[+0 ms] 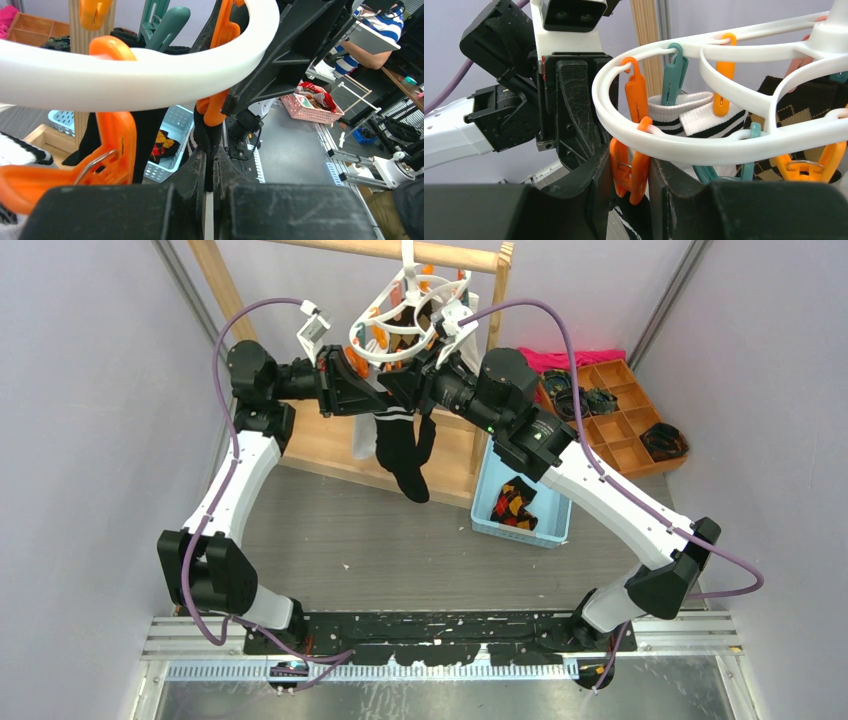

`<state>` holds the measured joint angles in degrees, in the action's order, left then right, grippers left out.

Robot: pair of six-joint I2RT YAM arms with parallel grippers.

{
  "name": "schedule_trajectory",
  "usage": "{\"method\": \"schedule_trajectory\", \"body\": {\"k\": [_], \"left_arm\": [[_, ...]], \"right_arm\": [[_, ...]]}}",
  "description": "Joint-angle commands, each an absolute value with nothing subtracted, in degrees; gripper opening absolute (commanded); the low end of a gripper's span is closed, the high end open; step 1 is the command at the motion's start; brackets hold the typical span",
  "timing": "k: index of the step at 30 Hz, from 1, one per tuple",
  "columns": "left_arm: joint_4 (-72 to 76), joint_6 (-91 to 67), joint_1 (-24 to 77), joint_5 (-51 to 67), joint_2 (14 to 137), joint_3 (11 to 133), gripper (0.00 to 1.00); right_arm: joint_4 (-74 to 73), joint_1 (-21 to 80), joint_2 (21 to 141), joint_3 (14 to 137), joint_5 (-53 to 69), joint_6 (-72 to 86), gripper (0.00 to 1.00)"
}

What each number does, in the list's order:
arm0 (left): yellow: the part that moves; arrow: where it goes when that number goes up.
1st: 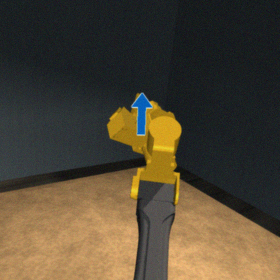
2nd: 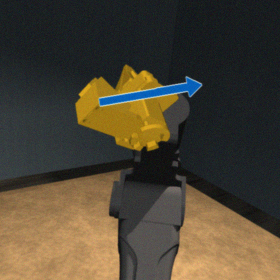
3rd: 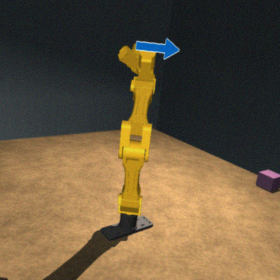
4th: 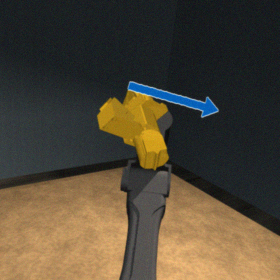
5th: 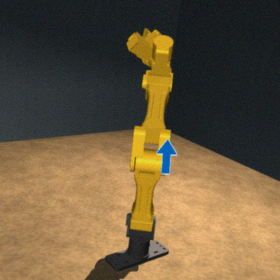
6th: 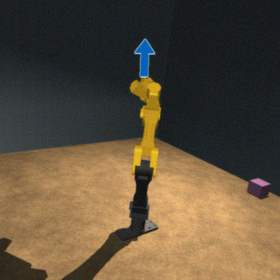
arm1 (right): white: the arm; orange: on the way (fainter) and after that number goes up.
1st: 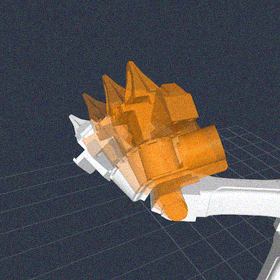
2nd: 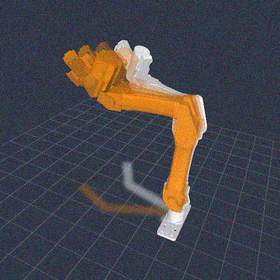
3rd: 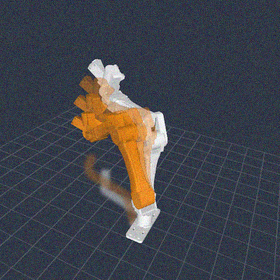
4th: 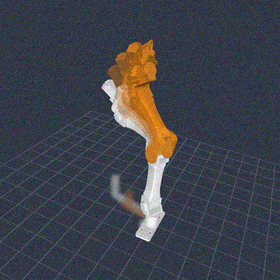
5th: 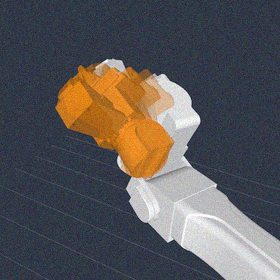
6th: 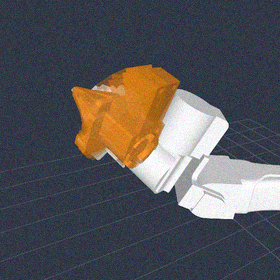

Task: Clip the socks to the hanger
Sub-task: Clamp the sock onto the hanger.

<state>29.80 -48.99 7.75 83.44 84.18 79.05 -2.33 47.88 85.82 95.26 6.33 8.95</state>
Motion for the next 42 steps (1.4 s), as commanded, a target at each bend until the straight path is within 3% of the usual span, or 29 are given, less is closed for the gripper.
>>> {"method": "schedule_trajectory", "body": {"k": [1,42], "left_arm": [[32.26,-49.83,7.47,85.14,83.94,79.03,0.0],[45.15,-61.15,7.82,84.66,87.63,83.05,0.0]], "right_arm": [[-1.89,48.42,84.03,97.31,9.03,9.4,0.1],[-3.21,48.25,82.88,93.8,13.01,8.43,0.1]]}}
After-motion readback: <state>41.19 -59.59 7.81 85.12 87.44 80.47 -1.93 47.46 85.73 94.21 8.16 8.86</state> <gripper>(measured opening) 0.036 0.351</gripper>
